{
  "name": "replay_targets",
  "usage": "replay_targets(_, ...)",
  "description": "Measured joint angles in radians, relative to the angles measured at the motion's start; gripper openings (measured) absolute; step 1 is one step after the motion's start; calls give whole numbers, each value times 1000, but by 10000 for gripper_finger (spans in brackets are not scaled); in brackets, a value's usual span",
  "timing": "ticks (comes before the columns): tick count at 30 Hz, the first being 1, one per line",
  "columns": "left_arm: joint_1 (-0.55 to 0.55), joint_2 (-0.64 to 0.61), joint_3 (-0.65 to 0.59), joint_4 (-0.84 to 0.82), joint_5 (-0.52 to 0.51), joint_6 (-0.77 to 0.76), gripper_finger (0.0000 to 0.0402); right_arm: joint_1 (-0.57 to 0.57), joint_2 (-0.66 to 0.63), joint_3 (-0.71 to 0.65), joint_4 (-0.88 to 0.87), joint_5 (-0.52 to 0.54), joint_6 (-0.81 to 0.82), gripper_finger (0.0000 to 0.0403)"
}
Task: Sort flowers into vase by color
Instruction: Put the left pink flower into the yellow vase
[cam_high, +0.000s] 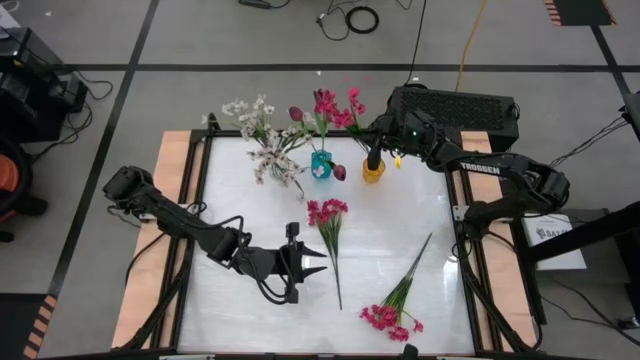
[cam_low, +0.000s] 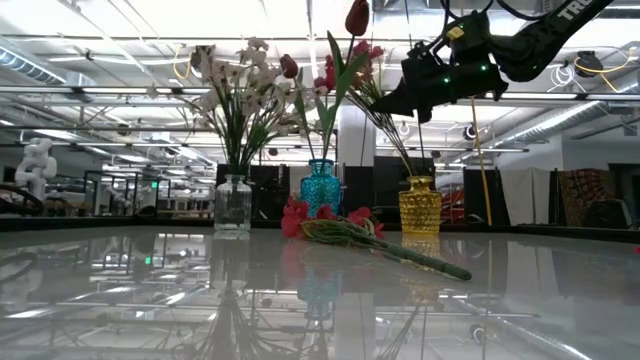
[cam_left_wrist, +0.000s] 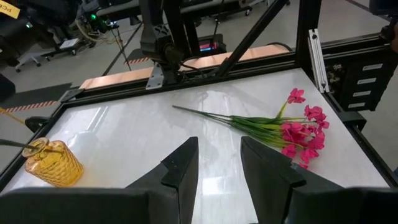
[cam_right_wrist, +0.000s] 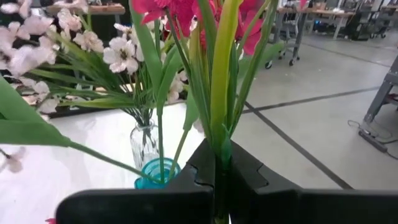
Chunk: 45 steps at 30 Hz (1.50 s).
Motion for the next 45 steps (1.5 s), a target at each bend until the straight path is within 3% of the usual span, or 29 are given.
replay_targets(5,0,0,0,0,0,0,127,0,0,0,-31,0,1,11)
replay_targets(18,0,0,0,0,0,0,127,0,0,0,-59,0,-10,105)
replay_targets(22,0,0,0,0,0,0,127,0,0,0,-83,60,-13,119)
replay_targets(25,0,0,0,0,0,0,127,0,-1,0,-84,86,-13,119)
replay_targets(31,0,0,0,-19,0,0,127,0,-1,0,-86,-23,-59,103)
replay_targets(45,0,0,0,-23,0,0,127,0,-38,1,-136,-78,-97,45)
